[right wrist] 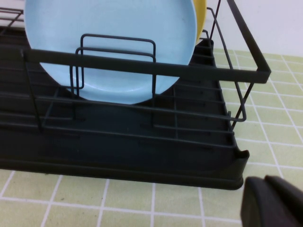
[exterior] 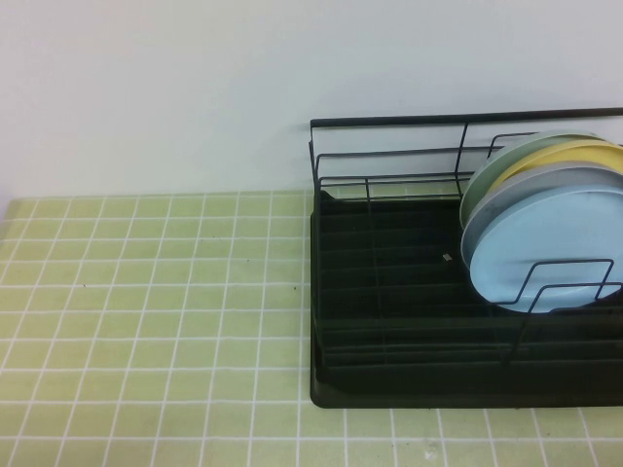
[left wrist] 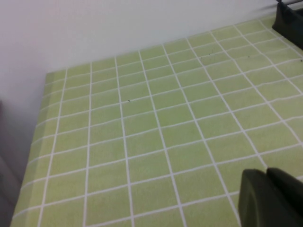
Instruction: Place plate on rack
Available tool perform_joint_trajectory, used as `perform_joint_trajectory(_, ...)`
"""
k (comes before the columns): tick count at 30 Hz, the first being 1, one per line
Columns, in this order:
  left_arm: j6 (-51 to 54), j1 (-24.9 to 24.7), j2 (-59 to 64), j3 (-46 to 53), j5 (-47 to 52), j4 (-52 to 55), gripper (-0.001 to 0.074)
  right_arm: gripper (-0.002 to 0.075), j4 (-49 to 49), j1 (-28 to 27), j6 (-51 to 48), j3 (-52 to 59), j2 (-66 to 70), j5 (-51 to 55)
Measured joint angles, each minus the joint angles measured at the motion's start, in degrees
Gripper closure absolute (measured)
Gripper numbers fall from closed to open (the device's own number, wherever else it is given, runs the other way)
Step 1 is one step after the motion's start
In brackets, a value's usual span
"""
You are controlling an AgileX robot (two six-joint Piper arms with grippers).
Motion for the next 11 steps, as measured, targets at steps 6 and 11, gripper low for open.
perform_joint_trajectory(6,-2.7,0.0,-0.1,0.0,-0.1,0.0,0.0735,0.0727,0.0,0.0,-0.1,0.0,0.0,0.0)
perform_joint_trajectory(11,-3.2,0.4,-0.1,0.0,-0.1,-0.2,0.0735,0.0727,0.0,0.0,0.0,0.0,0.0,0.0)
